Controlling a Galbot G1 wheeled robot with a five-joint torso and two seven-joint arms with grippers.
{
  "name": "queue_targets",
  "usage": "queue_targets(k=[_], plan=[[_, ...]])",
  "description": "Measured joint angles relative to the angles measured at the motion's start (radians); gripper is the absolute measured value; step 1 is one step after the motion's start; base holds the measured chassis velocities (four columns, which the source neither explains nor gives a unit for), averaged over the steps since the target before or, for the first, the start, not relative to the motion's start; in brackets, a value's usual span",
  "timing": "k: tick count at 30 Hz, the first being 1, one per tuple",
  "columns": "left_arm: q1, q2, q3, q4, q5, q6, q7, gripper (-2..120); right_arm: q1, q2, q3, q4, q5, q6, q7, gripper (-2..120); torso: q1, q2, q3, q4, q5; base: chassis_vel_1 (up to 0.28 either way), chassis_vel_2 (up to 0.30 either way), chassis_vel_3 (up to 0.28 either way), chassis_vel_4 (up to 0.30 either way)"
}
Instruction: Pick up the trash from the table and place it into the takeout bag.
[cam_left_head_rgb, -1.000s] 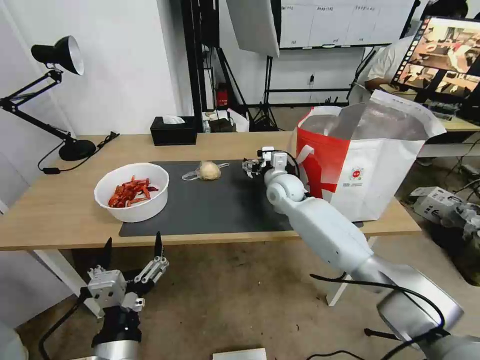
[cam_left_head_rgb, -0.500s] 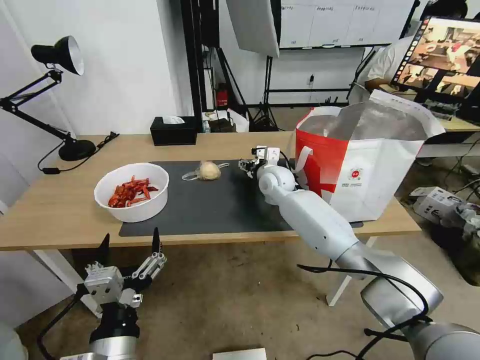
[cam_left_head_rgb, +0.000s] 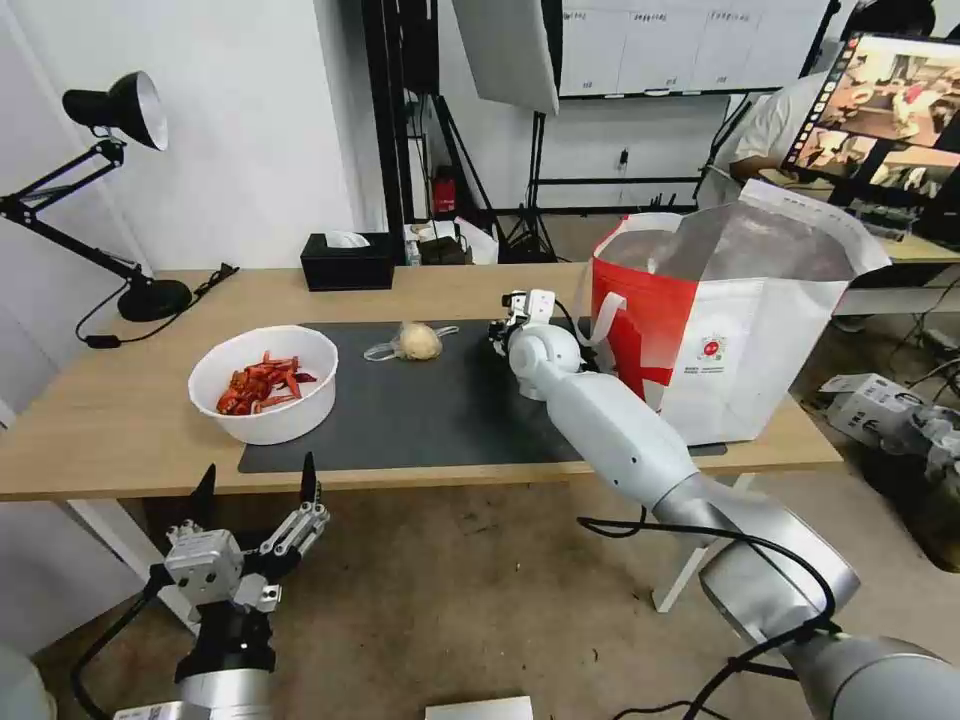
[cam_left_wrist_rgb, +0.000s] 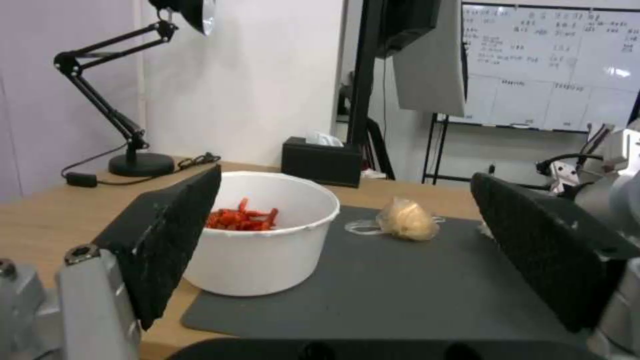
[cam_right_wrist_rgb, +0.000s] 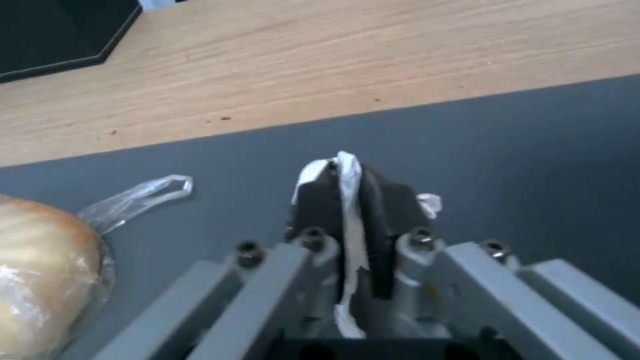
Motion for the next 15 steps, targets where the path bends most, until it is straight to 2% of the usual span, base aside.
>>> queue_targets(k=[4,15], plan=[[0.000,0.000,0.001,0.000,0.000,0.000,0.000,100,-0.002,-0.018,-0.016,0.027,-0.006,0.022,0.003,0,0.000,0.000,0.000,-0.0001,0.0000,0.000,0.000,0.000,0.000],[-0.006,0.005,0.000,0.000,0.000,0.000,0.000,100,0.066,-0.114,-0.096,0.335,0.134,0.058,0.014,0,0.000,0.000,0.000,-0.0001,0.0000,0.000,0.000,0.000,0.000]])
